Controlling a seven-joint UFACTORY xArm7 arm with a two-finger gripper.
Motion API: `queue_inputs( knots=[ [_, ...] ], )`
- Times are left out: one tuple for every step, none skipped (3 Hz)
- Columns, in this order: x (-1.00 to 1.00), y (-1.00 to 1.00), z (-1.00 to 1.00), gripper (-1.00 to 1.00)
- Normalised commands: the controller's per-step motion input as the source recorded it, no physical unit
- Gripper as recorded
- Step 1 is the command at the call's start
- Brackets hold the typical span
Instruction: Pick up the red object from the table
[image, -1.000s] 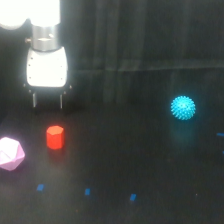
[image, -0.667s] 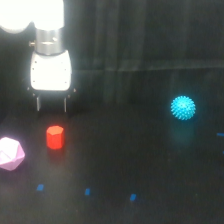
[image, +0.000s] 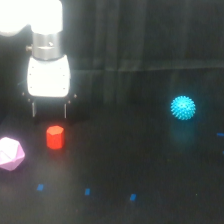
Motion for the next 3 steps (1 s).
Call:
queue_inputs(
  knots=[
    [0.55, -1.00, -0.49, 0.83],
    [0.29, -0.89, -0.23, 0.52],
    [-0.29, -0.63, -0.23, -0.16]
  ],
)
